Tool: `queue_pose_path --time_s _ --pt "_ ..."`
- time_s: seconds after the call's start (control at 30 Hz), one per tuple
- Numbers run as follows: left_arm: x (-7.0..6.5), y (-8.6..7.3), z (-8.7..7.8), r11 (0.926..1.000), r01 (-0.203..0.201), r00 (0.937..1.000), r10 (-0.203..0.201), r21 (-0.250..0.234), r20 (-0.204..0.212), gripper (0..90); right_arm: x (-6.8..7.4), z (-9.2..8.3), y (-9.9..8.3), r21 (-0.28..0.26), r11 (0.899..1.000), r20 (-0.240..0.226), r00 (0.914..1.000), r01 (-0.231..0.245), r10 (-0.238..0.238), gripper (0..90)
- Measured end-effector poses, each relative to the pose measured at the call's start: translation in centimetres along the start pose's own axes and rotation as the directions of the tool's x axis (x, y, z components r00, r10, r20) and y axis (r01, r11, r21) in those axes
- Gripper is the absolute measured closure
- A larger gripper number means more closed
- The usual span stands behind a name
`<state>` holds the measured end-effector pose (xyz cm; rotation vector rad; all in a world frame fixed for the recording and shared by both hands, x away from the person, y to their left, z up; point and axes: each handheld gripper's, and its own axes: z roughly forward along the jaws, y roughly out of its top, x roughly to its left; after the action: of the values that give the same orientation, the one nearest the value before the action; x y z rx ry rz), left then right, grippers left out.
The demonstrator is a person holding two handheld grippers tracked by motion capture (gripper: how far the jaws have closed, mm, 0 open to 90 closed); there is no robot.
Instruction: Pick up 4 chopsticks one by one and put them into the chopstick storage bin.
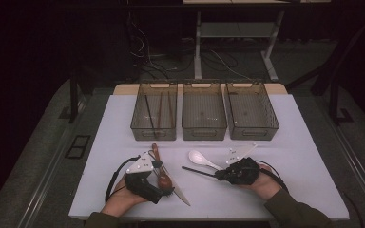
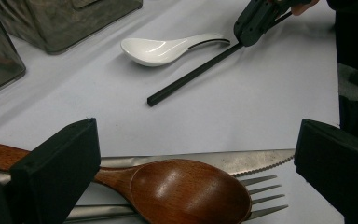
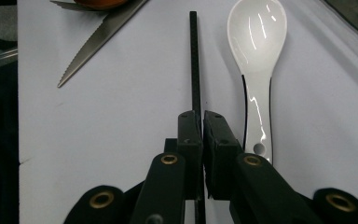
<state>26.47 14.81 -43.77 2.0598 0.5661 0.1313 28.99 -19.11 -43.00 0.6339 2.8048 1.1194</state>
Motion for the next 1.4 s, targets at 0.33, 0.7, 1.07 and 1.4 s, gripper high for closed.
queue_pose_path --time_s 0.33,0.7,1.07,1.4 --pt "0.0 0.0 0.0 1.0000 0.000 1.0000 0.000 0.004 0.000 0.0 0.1 -0.9 0.6 -0.039 0.999 -0.014 0.9998 -0.014 0.014 85.6" --pt "0.2 -0.1 -0.1 1.0000 -0.004 1.0000 0.004 0.001 -0.005 0.0 -0.7 -1.8 2.3 -0.085 0.996 -0.005 0.9996 -0.027 0.027 85.6" --pt "0.6 -0.5 -0.3 0.9998 -0.010 0.9999 0.010 0.018 -0.014 0.0 -2.0 -1.8 4.5 -0.121 0.991 0.024 0.9980 -0.055 0.059 85.5" --pt "0.5 -0.4 -0.4 0.9998 -0.014 0.9998 0.014 0.014 -0.013 0.0 -3.0 -1.9 7.2 -0.151 0.987 0.077 0.9947 -0.056 0.068 85.6"
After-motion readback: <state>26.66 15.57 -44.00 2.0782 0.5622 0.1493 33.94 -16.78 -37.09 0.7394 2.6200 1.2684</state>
